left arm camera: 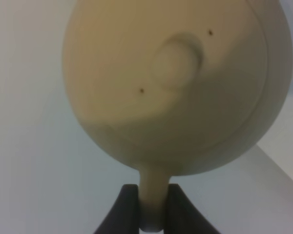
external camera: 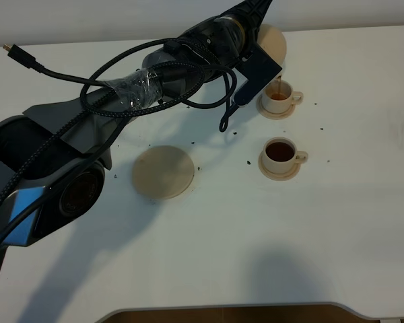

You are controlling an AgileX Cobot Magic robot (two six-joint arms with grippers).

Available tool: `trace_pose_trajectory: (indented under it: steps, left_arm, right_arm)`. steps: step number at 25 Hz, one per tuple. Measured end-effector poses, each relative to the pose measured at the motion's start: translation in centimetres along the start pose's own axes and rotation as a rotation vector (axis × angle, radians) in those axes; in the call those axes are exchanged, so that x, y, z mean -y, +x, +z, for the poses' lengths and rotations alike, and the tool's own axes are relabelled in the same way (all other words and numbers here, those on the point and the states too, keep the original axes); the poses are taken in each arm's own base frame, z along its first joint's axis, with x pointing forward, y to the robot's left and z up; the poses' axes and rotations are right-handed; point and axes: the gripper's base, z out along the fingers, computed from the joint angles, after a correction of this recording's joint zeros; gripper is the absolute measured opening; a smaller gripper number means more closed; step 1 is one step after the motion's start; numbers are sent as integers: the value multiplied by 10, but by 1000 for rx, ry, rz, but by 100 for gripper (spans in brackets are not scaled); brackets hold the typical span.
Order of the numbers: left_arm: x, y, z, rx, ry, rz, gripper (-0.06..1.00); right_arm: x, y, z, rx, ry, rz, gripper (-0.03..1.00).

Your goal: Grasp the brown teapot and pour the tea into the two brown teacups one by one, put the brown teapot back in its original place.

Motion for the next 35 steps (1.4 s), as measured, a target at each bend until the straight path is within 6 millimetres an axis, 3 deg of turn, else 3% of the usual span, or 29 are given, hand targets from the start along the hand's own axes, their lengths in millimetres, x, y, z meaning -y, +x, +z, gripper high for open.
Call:
trace_pose_trajectory:
  steps: [35]
  left_arm:
    - [-6, -1, 0, 1, -67, 197, 11]
  right_arm:
    - [0, 0, 0, 0, 0, 0, 42]
